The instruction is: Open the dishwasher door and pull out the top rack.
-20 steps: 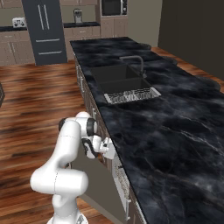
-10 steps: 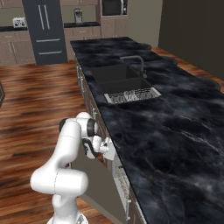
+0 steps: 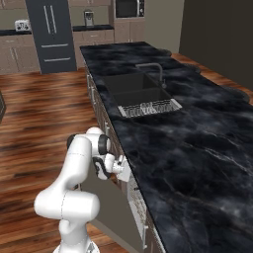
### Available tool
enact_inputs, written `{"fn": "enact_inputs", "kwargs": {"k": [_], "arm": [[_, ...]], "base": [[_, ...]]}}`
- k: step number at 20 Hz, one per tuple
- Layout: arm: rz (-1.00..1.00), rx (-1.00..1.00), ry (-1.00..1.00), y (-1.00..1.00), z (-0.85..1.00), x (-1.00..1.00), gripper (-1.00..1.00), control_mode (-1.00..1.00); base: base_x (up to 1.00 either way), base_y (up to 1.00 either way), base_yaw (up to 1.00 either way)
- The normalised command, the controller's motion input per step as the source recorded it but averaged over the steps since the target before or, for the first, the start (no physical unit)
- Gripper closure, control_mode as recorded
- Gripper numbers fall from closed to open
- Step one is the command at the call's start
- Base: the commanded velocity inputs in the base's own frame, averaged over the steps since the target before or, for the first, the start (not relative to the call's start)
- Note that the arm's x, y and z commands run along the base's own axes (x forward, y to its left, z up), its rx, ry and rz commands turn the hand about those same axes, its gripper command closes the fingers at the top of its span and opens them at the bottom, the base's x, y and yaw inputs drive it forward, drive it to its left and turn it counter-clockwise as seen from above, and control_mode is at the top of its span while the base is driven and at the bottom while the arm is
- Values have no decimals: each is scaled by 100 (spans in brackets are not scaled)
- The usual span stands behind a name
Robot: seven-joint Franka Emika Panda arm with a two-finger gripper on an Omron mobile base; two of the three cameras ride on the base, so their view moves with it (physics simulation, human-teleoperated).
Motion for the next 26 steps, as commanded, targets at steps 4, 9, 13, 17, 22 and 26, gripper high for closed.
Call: {"fn": "enact_inputs", "kwargs": {"k": [4,9,13,17,22,26], "arm": [[4,2,10,32,-70,-31,-100,-100],[4,11,13,42,-75,-34,-100,-100],[4,16,15,50,-76,-35,-100,-100],[4,17,13,57,-73,-38,-100,-100],[3,18,12,63,-65,-37,-100,-100],[2,20,11,66,-54,-37,-100,-100]], "base": [[0,0,0],[0,0,0],[0,0,0],[0,0,0],[0,0,0],[0,0,0]]}}
